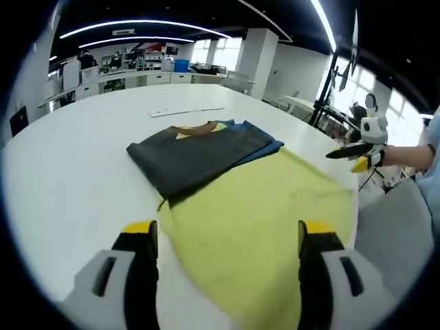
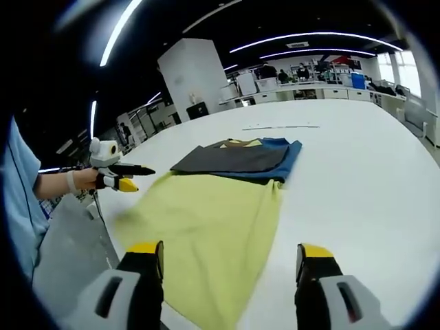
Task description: Fold the garment on the visible template until the final outline fits inside the template.
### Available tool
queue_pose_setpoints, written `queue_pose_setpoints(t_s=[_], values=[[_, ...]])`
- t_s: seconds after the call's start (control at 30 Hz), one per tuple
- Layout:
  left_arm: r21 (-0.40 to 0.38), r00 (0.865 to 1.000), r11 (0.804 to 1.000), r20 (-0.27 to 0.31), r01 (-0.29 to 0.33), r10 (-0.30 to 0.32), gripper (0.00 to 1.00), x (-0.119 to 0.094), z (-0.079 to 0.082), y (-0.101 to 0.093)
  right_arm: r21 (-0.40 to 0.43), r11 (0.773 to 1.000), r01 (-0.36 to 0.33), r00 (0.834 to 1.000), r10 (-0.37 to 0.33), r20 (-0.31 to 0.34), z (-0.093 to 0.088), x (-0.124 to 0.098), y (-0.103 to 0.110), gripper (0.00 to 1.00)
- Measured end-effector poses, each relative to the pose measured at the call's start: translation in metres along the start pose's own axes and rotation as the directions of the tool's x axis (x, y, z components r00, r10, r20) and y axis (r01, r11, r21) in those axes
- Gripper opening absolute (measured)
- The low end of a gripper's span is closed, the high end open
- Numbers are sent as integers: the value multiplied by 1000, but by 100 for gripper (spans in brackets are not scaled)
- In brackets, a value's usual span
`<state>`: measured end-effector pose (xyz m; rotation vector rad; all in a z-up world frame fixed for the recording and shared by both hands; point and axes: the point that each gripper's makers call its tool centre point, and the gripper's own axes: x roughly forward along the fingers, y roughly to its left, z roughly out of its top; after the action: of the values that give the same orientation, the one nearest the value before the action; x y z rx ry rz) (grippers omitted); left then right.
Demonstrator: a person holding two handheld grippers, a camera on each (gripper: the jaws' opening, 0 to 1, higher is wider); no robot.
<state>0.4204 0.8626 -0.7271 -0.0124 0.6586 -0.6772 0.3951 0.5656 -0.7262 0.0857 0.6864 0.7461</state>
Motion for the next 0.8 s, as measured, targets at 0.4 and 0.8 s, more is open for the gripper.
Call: queue_pose_setpoints(t_s=[0.4, 0.8], values=[[-19, 989, 999, -141, 42, -44, 67, -46, -51, -13, -50, 998, -27, 992, 21, -123, -37, -17, 8, 67], [-97, 964, 993, -249, 69, -91, 41, -71, -88, -41, -10, 998, -65, 979, 62, -195, -65, -35, 16, 48]])
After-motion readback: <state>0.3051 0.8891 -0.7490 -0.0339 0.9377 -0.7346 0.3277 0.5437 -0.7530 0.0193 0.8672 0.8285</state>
